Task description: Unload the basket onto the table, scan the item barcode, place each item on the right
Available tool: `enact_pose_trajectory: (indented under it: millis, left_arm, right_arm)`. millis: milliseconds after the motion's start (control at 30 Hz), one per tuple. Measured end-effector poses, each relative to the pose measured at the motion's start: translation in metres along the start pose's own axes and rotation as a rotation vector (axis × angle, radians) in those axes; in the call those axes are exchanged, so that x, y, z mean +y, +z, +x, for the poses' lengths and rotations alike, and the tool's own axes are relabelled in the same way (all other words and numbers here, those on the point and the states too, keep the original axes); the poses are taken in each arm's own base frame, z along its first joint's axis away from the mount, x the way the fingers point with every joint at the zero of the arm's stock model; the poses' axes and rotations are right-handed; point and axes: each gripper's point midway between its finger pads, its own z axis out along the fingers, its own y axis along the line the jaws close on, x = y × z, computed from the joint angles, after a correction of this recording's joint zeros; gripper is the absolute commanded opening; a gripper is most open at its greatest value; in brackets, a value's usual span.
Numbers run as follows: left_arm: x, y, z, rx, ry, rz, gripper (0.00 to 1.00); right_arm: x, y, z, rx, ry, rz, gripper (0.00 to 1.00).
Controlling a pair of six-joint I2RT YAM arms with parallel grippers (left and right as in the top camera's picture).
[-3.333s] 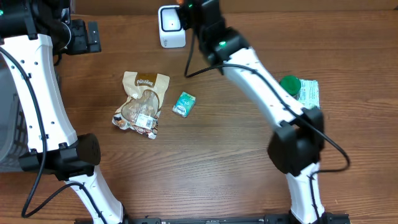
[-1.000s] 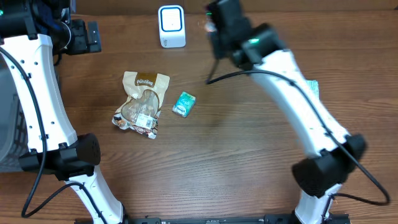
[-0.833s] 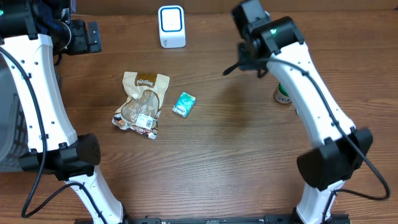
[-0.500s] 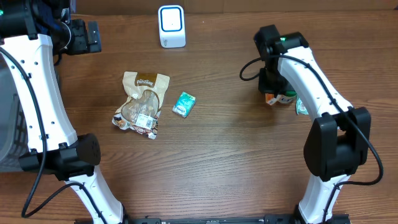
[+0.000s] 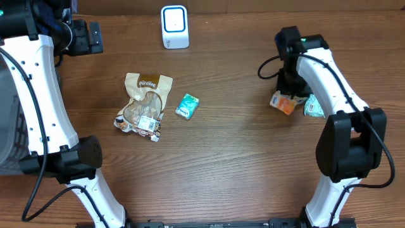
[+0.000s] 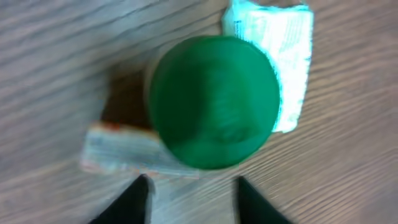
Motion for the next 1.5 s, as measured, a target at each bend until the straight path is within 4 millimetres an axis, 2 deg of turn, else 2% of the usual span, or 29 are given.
enact_pose_trajectory:
  millis: [133, 267, 367, 433, 533, 633, 733, 867, 933, 1067, 1167, 1233, 1400, 1500]
  left_arm:
    - [0.0, 0.0, 0.0, 0.0, 0.0, 0.0, 1.0]
    - [0.0, 0.0, 0.0, 0.0, 0.0, 0.0, 1.0]
    - [0.0, 0.0, 0.0, 0.0, 0.0, 0.0, 1.0]
    - [0.0, 0.0, 0.0, 0.0, 0.0, 0.0, 1.0]
    - [0.0, 0.0, 0.0, 0.0, 0.0, 0.0, 1.0]
    - [0.0, 0.0, 0.0, 0.0, 0.0, 0.0, 1.0]
    - [0.0, 0.0, 0.0, 0.0, 0.0, 0.0, 0.99]
    - [0.0, 0.0, 0.0, 0.0, 0.0, 0.0, 1.0]
    - [0.0, 0.0, 0.0, 0.0, 0.0, 0.0, 1.0]
    - [0.0, 0.0, 0.0, 0.0, 0.0, 0.0, 1.0]
    - [0.0, 0.0, 0.0, 0.0, 0.0, 0.0, 1.0]
    - [0.0, 0.0, 0.0, 0.0, 0.0, 0.0, 1.0]
    - [0.0, 0.0, 0.0, 0.0, 0.0, 0.0, 1.0]
    - [0.0, 0.0, 0.0, 0.0, 0.0, 0.0, 1.0]
  right_arm:
    - [-0.002, -0.001, -0.001, -0.001, -0.023, 0.005, 0.64]
    - [0.012, -0.02, -0.014, -0.034, -0.026, -0.088, 0.68]
    - [0.048, -0.044, -0.026, -0.062, -0.024, -0.298, 0.67]
    - [0.081, -0.062, -0.031, -0.079, -0.042, -0.475, 0.63]
    - [0.124, -0.083, -0.027, -0.08, -0.08, -0.674, 0.59]
    - [0.16, -0.091, -0.012, -0.053, -0.096, -0.776, 0.47]
    - [0.194, -0.087, 0.017, 0.005, -0.114, -0.824, 0.4]
    - [0.244, -0.089, 0.054, 0.023, -0.16, -0.887, 0.36]
    - [0.272, -0.097, 0.066, -0.018, -0.184, -0.933, 0.34]
    - [0.307, -0.105, 0.094, -0.063, -0.209, -0.953, 0.33]
    - [0.327, -0.111, 0.113, -0.101, -0.235, -0.966, 0.33]
    - [0.333, -0.111, 0.123, -0.107, -0.248, -0.957, 0.33]
    - [0.34, -0.106, 0.136, -0.119, -0.257, -0.919, 0.33]
    - [0.339, -0.091, 0.139, -0.1, -0.252, -0.879, 0.34]
